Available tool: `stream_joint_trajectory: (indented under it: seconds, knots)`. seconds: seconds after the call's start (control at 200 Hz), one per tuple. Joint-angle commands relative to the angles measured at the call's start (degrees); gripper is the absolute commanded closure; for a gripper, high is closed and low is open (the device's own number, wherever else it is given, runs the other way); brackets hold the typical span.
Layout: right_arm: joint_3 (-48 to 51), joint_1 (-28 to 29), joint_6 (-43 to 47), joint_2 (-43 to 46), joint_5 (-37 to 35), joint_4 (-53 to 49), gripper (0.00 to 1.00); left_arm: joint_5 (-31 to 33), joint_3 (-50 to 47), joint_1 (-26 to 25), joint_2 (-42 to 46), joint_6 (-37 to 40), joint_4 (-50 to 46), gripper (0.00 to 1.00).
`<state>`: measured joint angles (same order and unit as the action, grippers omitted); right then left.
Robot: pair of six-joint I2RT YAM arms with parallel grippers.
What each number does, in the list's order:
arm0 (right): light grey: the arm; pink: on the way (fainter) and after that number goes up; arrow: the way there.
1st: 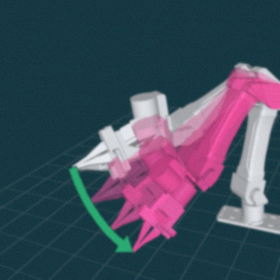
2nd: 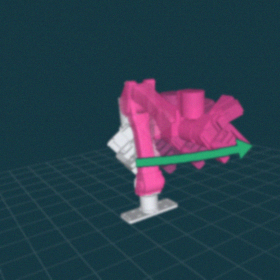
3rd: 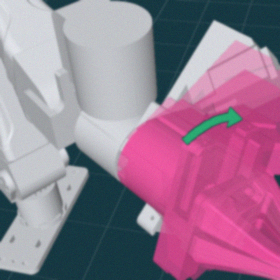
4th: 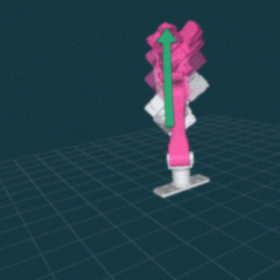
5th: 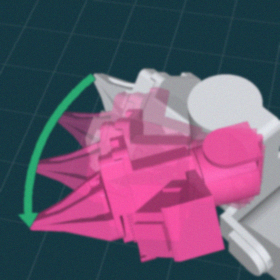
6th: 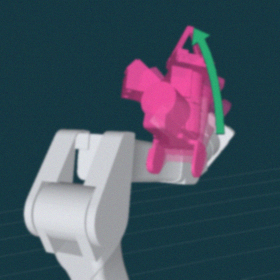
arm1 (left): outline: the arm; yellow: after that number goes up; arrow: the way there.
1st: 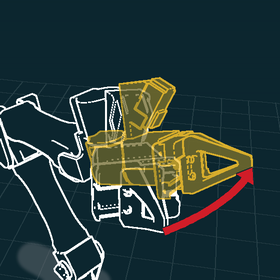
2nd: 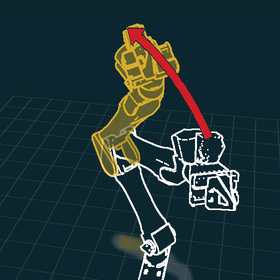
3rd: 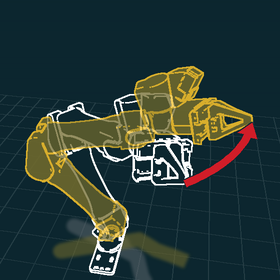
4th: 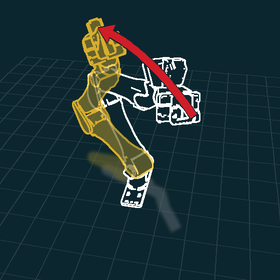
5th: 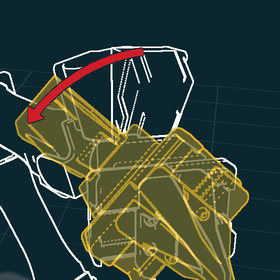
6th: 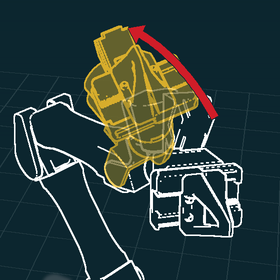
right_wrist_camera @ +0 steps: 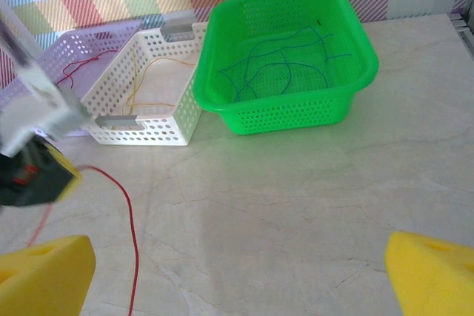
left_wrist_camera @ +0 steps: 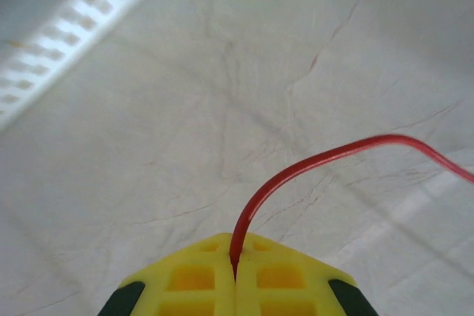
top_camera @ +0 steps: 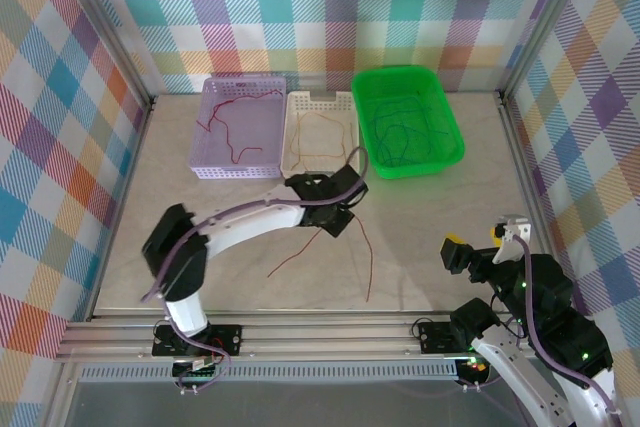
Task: Untangle the cables
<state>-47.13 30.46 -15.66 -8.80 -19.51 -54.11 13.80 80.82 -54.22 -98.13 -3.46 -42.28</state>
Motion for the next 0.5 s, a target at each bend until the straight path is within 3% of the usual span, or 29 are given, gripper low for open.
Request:
stream_joint_trajectory:
  seconds: [0.0, 0.26, 0.495]
  knots:
    - [0.36, 0.04, -0.53, -0.23, -1.06, 0.85, 0.0, 2.89, 1.33, 0.16, 6.9, -0.74, -3.48, 1.0]
    - [0.37, 0.0, -0.65, -0.24, -1.32, 0.76, 0.0, 6.7, 6.08, 0.68, 16.99, -1.64, -5.88, 1.0]
    - [0.36, -0.01, -0.46, -0.52, -0.88, 0.93, 0.0, 12.32, 7.44, 5.05, 24.34, -4.37, -3.13, 1.0]
